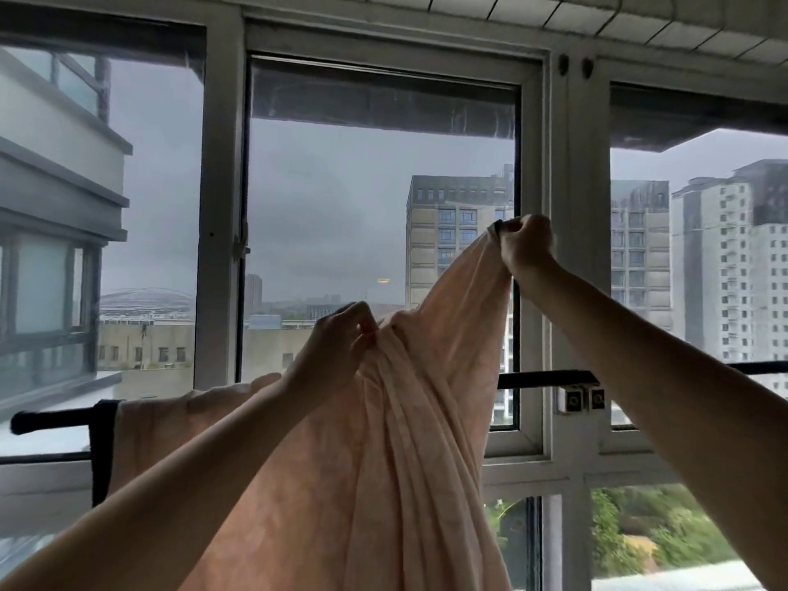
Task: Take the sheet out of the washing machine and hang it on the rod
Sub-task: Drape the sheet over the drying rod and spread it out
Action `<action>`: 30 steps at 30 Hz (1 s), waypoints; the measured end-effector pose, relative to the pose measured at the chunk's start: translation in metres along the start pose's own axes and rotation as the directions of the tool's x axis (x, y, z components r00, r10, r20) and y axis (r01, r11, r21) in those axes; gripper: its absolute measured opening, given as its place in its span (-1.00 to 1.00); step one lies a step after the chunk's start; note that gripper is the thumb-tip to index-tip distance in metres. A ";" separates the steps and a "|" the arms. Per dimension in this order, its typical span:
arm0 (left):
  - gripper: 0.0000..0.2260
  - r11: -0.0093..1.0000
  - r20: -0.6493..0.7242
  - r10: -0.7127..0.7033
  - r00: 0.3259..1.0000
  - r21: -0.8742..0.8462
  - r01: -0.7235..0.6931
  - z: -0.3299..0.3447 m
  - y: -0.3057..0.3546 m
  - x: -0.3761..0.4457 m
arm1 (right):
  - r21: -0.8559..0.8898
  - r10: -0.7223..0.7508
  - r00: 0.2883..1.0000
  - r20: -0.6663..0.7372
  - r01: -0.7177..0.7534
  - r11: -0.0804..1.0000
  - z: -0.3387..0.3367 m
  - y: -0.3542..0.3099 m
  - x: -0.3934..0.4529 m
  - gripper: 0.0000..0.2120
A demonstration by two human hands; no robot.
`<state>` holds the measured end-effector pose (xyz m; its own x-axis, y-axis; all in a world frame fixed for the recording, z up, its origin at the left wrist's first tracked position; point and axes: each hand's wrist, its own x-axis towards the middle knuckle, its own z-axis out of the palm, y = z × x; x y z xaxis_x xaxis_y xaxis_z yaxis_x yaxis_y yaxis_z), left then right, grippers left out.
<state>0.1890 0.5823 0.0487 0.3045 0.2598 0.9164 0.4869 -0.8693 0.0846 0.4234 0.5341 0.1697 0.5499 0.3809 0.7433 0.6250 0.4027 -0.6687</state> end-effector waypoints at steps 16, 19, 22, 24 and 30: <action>-0.81 0.997 0.120 -0.071 0.990 -0.035 0.076 0.013 0.002 -0.017 | -0.240 0.108 0.898 0.426 -0.004 0.971 -0.010 0.092 -0.042 -0.78; -0.76 0.991 0.165 -0.079 0.983 -0.097 0.096 0.013 -0.002 -0.018 | -0.113 -0.051 0.740 0.670 0.171 0.979 -0.005 0.083 -0.067 -0.74; -0.83 0.989 0.176 -0.109 0.978 -0.081 0.124 0.004 -0.011 -0.022 | -0.190 -0.096 0.544 0.833 0.445 0.875 0.001 0.084 -0.083 -0.76; -0.86 0.988 0.193 -0.140 0.971 -0.039 0.150 -0.006 -0.021 -0.028 | -0.210 -0.125 0.514 0.849 0.544 0.812 0.005 0.088 -0.089 -0.71; -0.83 0.967 0.284 -0.256 0.924 0.072 0.246 -0.037 -0.047 -0.049 | -0.208 -0.347 0.618 0.705 0.648 0.732 0.021 0.100 -0.104 -0.78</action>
<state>0.1207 0.5948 0.0148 0.3895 0.5822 0.7137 0.6042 -0.7463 0.2791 0.4171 0.5521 0.0252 -0.2675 0.6830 0.6797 0.9296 0.3686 -0.0045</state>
